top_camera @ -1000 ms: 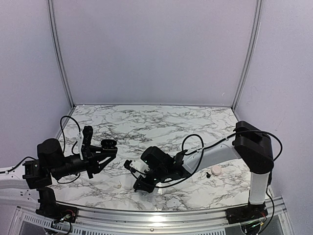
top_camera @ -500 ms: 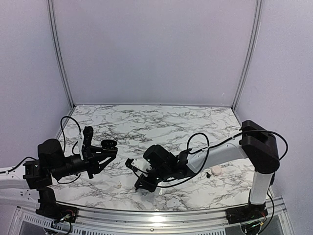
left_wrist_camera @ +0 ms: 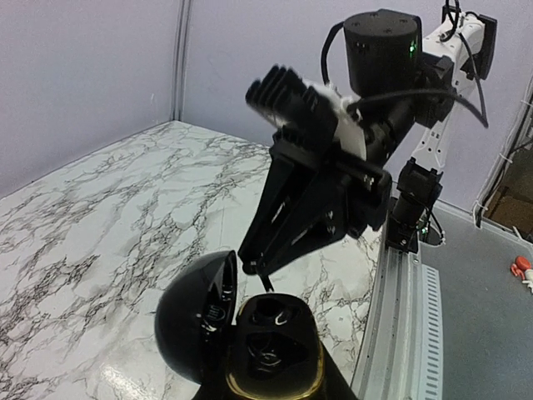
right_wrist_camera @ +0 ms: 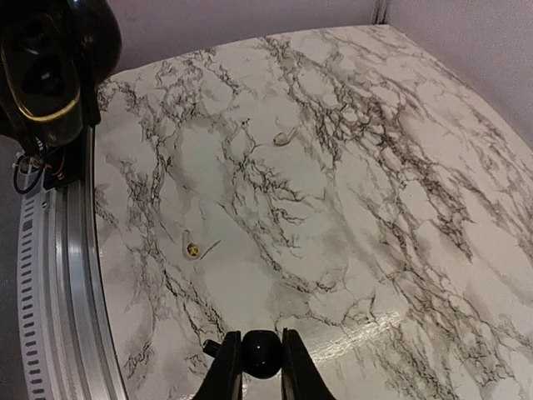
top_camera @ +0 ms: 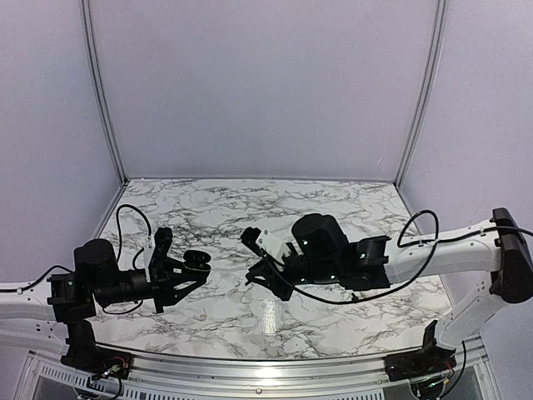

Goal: Insert the wireless bluetooth earbuds into the charging case
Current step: Insert the right earbud into the right side groove of the charging case.

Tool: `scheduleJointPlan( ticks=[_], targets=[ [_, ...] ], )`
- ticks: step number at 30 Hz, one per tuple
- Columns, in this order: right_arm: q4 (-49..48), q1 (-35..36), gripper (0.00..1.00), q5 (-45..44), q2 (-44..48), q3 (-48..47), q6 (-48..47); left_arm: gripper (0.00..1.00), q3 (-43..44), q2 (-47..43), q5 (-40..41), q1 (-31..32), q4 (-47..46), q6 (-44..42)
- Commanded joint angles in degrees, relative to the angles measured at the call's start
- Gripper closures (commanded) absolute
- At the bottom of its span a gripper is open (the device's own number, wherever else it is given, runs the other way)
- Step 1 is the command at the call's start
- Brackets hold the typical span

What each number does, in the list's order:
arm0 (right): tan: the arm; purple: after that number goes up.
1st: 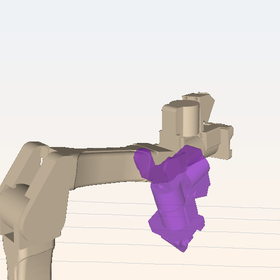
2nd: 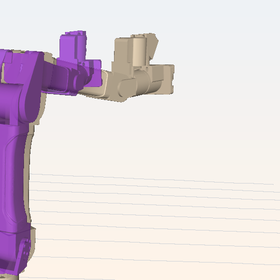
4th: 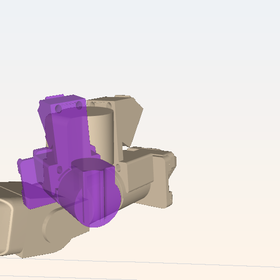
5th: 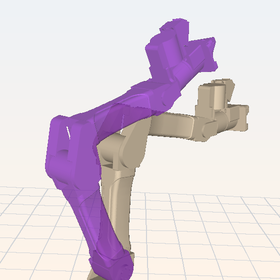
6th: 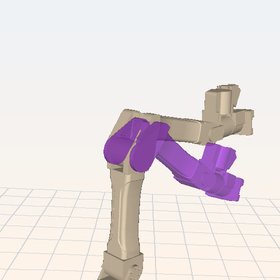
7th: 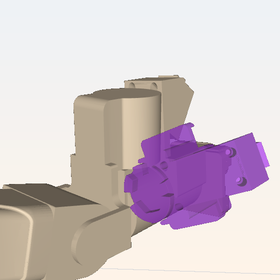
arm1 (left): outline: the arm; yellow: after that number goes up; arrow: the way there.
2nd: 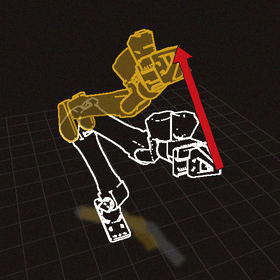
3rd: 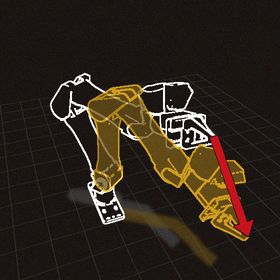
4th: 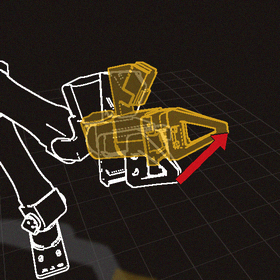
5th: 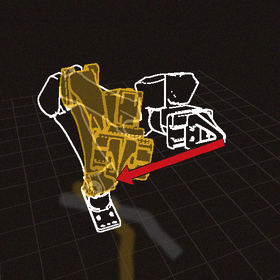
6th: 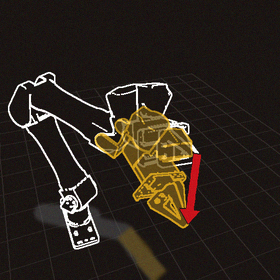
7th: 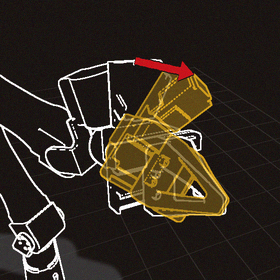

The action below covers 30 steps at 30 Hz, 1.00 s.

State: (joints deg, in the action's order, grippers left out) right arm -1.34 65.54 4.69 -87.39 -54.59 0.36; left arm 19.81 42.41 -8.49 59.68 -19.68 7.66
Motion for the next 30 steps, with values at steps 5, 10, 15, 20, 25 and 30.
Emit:
scheduleJointPlan(
  ticks=[5,10,15,20,25,30],
  targets=[
    [-2.9,0.3,0.90,-7.9,14.4,4.5,-8.4,0.98,-0.6,2.1,-6.4,2.8,-4.7,-9.8],
    [-3.2,2.0,0.90,-8.9,20.1,6.1,-12.3,0.99,0.9,4.0,-6.1,3.9,-4.8,-15.4],
    [-4.8,4.4,0.89,-8.6,24.7,7.8,-14.9,1.00,3.0,7.2,-7.7,4.7,-4.8,-19.9],
    [-4.6,7.7,0.90,-9.7,26.0,7.5,-18.0,1.00,5.2,10.4,-11.2,5.1,-4.9,-21.3],
    [-4.7,13.2,0.90,-14.8,25.1,6.4,-22.4,1.00,6.3,10.9,-12.2,5.4,-5.6,-21.6],
    [-6.6,19.0,0.90,-22.2,23.6,5.7,-26.9,1.00,5.7,10.7,-12.3,5.4,-9.8,-16.9]
  ],
)
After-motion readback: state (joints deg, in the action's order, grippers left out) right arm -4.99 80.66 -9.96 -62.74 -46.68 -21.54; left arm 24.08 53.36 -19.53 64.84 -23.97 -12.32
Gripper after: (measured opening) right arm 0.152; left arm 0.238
